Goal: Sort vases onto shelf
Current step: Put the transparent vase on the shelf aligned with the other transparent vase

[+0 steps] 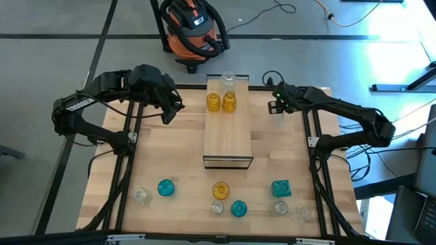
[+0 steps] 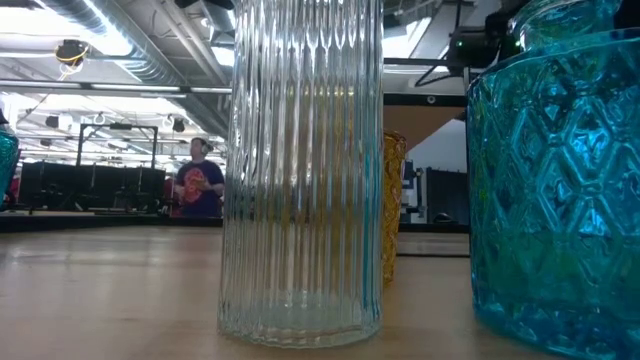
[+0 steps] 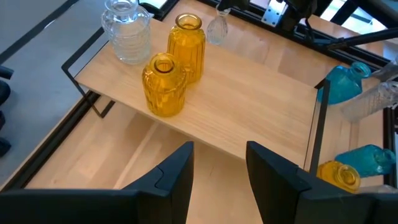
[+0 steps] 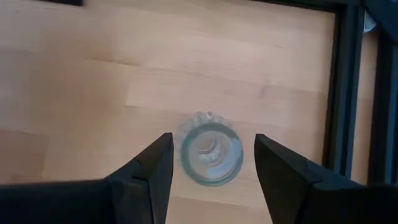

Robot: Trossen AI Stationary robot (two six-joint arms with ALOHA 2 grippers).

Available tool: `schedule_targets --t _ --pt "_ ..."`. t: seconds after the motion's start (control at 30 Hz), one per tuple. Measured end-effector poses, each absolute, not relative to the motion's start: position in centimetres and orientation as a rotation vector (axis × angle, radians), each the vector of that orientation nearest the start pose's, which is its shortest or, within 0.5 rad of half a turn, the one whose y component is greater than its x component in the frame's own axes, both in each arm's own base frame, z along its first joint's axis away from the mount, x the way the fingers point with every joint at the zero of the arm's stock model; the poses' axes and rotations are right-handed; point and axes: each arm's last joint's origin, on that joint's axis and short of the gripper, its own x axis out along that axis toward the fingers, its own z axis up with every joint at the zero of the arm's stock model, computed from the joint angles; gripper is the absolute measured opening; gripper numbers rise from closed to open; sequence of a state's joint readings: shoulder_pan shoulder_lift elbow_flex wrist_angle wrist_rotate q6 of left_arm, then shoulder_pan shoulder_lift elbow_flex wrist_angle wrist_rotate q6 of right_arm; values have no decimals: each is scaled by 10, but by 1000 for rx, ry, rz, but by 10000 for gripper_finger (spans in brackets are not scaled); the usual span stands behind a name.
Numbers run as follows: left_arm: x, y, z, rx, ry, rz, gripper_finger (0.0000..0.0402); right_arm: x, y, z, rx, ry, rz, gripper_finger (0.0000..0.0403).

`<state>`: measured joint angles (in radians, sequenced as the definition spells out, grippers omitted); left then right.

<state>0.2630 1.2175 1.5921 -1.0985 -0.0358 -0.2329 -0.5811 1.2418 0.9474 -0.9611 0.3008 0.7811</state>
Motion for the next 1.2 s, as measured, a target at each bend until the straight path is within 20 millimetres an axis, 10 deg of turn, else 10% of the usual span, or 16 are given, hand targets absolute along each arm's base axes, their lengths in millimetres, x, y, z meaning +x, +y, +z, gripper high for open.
schedule_targets --t 0.67,1.2 --pt "200 55 433 -315 684 373 139 176 -130 219 888 1001 -1225 186" --pt "200 55 433 -315 684 373 139 182 -133 216 845 943 -1181 41"
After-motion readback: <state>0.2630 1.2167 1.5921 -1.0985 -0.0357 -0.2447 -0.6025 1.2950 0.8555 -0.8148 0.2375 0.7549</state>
